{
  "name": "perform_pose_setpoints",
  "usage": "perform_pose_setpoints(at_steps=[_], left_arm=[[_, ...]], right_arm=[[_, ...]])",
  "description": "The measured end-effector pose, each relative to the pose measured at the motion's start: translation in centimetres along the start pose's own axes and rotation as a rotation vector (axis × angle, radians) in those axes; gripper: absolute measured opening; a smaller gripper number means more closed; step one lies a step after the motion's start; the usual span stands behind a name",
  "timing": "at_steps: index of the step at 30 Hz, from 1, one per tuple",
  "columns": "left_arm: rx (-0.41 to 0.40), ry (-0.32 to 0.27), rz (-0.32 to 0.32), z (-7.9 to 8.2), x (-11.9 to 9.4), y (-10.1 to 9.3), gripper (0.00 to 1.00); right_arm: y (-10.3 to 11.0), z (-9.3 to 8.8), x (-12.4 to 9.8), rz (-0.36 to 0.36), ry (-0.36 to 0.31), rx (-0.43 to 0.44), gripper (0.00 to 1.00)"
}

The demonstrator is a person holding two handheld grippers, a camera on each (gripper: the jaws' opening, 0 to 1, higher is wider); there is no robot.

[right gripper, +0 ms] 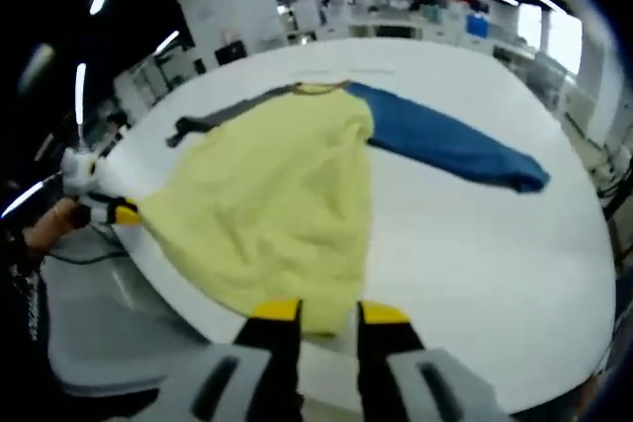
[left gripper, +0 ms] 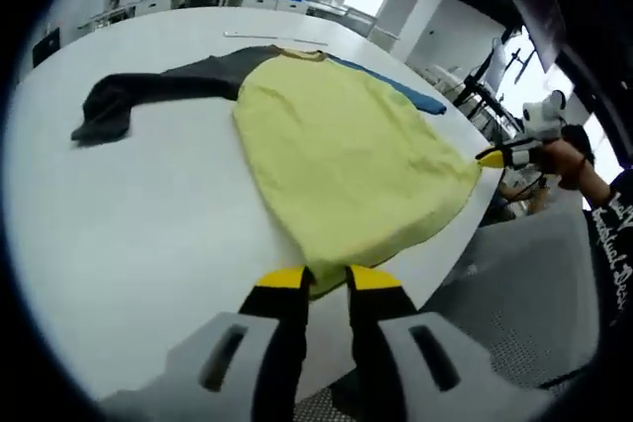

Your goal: Fold the garment on the visible template until the final outline fits inside the template.

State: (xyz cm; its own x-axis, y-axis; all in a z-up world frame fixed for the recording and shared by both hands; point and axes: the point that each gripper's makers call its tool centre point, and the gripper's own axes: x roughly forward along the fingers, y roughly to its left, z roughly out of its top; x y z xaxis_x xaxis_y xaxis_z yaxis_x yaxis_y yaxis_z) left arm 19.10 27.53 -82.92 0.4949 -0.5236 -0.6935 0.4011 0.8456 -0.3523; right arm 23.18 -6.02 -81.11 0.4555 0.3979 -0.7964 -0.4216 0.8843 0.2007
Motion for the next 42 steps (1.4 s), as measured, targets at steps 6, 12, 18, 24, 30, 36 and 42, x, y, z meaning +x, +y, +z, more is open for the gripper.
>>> perform_pose_setpoints(at_steps=[6,12,18,24,30,36,42], left_arm=[[-0.029,-0.002,0.006,-0.1,0.0,0.5,0.06],[-0.079,-0.010,0.000,0.1,0.0,0.6,0.02],[-0.119,0.007,-0.025,0.4,-0.6,-0.3,0.01],[-0.200,0.082,-0.020,0.2,-1.4,-0.2,0.00],[-0.229,0.193,0.005,-1.2,-1.2,-0.1,0.00],[-0.215,0.254,0.059,-3.0,-0.2,0.1,0.00],[-0.208,0.244,0.078,-3.2,-0.1,0.2,0.00]], right_arm=[[-1.1,-0.7,0.6,-0.050,0.048,0.041,0.18],[-1.5,-2.4,2.1,-0.086,0.093,0.072,0.14],[-1.2,-3.1,2.1,-0.105,0.117,0.111,0.00],[-1.0,-2.6,1.2,-0.080,0.111,0.099,0.00],[-1.4,-2.4,0.4,-0.077,0.119,0.109,0.00],[-1.4,-3.5,1.1,-0.076,0.143,0.113,0.00],[-1.4,-4.1,1.4,-0.078,0.152,0.097,0.00]])
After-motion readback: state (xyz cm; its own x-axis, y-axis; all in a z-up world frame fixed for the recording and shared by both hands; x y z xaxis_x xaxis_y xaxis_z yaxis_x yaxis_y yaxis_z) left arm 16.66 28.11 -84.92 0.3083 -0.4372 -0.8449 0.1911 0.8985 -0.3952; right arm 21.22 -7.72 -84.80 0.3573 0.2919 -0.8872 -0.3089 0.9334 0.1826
